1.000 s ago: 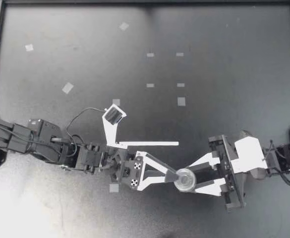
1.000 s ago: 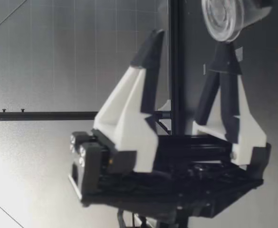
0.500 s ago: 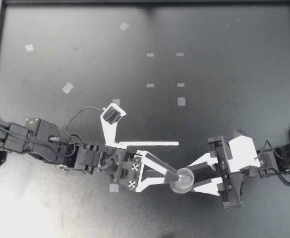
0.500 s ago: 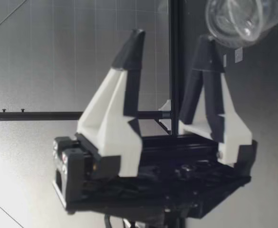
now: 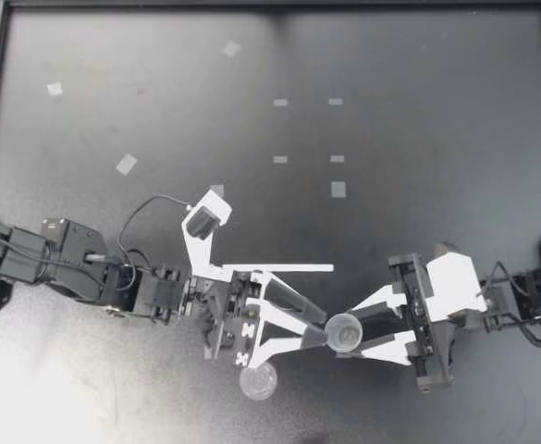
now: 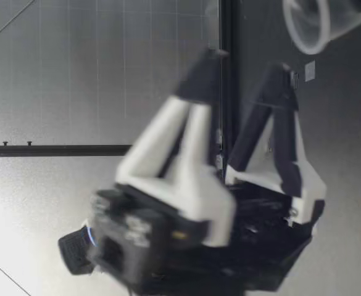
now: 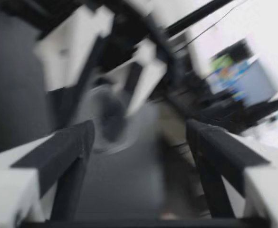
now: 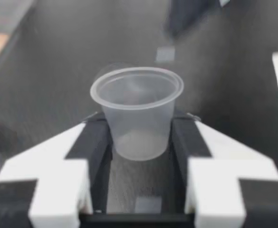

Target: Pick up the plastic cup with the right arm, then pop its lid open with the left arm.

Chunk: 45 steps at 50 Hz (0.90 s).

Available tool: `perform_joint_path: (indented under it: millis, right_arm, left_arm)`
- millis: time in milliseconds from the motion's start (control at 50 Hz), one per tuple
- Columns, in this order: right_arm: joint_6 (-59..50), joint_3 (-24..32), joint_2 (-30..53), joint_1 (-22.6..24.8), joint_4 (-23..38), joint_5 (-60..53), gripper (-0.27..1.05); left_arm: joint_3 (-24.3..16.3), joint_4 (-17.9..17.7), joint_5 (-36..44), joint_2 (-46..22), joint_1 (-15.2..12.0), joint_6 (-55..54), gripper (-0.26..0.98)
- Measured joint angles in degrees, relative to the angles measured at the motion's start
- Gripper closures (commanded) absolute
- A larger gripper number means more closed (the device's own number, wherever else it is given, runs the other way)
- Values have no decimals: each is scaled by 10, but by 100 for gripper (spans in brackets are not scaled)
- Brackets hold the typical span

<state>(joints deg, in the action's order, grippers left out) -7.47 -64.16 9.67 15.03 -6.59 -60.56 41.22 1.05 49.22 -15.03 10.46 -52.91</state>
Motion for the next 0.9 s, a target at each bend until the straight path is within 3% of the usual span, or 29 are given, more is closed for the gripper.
perform_joint_path:
  millis: [480,900]
  right_arm:
    - [-9,-15,-75,0,-1,-85,41]
    - [-11,-14,-58,0,-1,-129,41]
  left_arm:
    - [30,0,-38,36,0,396,2]
    - [30,-3,-32,36,0,457,2]
